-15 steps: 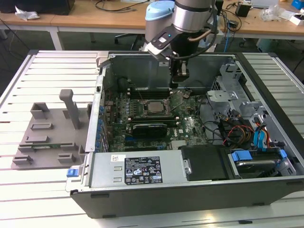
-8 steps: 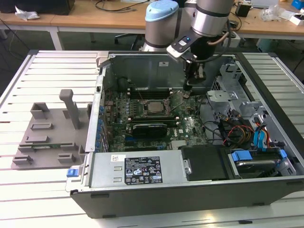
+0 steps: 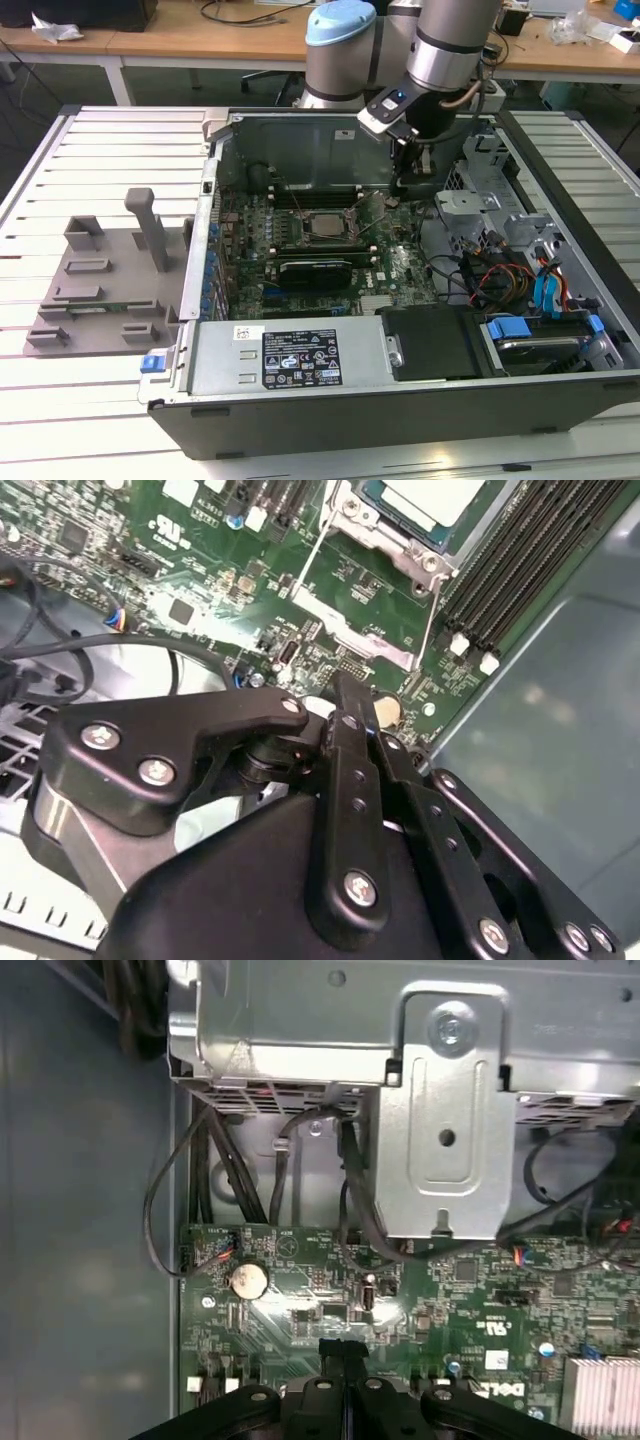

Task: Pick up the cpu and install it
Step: 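Close the cpu cover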

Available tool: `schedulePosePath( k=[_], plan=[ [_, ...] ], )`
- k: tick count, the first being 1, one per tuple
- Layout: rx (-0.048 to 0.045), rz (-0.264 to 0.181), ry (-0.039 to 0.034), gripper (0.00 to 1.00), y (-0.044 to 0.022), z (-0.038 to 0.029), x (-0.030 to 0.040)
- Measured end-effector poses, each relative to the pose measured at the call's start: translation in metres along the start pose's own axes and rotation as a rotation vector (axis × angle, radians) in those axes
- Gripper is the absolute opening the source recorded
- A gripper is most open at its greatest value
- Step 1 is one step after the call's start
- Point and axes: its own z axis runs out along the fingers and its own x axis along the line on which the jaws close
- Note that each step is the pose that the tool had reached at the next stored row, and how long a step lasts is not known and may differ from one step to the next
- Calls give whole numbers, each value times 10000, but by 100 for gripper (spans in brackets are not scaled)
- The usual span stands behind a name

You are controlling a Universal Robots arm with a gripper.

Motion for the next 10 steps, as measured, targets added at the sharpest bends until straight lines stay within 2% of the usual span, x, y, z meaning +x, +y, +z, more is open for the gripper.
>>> schedulePosePath(
  k=[3, 6, 8, 10],
  plan=[
    [0, 1, 1, 11, -9, 68, 23],
    [0, 1, -1, 11, -99, 163, 38],
    [0, 1, -1, 11, -132, 168, 39],
    [-4, 2, -1, 11, -211, 173, 42]
  ],
)
